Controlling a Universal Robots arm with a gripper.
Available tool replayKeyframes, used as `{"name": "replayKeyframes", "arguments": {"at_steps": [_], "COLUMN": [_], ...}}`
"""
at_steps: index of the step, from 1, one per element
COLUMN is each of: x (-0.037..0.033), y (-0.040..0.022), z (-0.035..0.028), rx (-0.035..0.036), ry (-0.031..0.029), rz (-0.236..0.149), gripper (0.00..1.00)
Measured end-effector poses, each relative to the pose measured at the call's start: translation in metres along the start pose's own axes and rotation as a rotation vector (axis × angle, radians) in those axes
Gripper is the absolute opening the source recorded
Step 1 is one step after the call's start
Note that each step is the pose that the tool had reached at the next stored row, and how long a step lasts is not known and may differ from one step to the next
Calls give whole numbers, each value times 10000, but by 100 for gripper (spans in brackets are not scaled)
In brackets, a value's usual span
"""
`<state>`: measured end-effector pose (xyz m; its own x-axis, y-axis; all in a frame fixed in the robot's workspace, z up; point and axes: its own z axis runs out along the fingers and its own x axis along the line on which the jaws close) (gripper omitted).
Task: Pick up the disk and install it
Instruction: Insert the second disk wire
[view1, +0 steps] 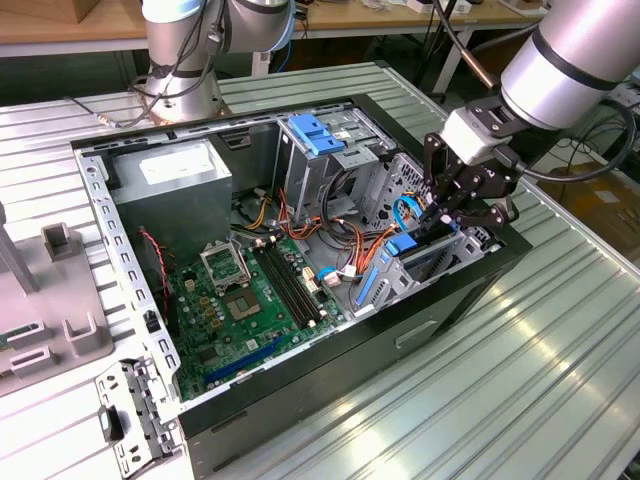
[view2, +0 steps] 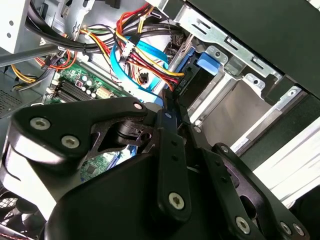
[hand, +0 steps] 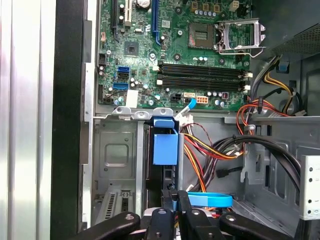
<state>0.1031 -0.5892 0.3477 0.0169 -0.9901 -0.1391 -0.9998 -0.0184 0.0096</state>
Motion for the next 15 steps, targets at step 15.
{"name": "replayKeyframes", "arguments": {"at_steps": [15], "x": [14], "y": [0], "z": [51], "rx": [-17], "ry": [-8], "rz": [3], "gripper": [30]}}
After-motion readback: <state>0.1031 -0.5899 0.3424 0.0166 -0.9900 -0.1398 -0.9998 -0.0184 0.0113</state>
